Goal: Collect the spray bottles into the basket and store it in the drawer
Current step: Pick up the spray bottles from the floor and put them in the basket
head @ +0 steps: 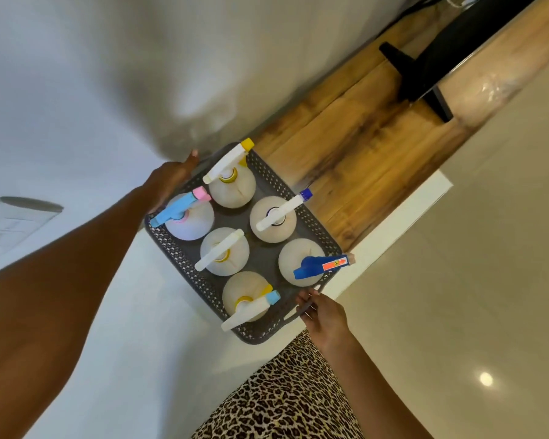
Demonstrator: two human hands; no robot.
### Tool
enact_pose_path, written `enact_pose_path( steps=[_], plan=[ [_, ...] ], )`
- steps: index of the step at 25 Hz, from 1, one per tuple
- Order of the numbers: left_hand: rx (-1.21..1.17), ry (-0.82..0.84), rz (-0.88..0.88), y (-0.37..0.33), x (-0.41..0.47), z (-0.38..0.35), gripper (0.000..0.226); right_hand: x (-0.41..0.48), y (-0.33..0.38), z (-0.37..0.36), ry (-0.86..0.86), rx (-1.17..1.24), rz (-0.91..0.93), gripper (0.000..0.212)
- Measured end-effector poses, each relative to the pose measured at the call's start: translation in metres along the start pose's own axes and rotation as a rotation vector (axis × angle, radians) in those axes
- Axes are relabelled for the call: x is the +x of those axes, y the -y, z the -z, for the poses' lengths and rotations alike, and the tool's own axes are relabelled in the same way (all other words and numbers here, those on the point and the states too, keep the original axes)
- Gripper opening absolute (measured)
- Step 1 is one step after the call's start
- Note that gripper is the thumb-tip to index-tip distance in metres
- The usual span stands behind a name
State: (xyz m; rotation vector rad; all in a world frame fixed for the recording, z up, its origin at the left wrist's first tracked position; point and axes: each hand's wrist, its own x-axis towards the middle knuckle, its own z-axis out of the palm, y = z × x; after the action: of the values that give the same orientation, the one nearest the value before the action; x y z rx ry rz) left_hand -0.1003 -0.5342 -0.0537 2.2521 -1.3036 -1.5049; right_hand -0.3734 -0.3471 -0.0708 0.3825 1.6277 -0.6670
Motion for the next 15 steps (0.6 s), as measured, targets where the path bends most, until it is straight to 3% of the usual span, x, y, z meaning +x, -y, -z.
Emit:
enact_pose_path(
  steps=[5,11,15],
  plan=[
    [-0.191,0.010,0.037,0.015,-0.021,0.005,0.092,0.002,0.002,0.002,-0.071,-0.080,0.082,0.021],
    [-0.437,-0.138,0.116,0.042,-0.090,0.020,0.079,-0.031,0.031,0.006,-0.027,-0.261,0.232,0.017],
    [-0.767,-0.165,0.173,0.079,-0.158,0.027,0.092,-0.063,0.047,-0.007,0.023,-0.409,0.339,0.020]
  ],
)
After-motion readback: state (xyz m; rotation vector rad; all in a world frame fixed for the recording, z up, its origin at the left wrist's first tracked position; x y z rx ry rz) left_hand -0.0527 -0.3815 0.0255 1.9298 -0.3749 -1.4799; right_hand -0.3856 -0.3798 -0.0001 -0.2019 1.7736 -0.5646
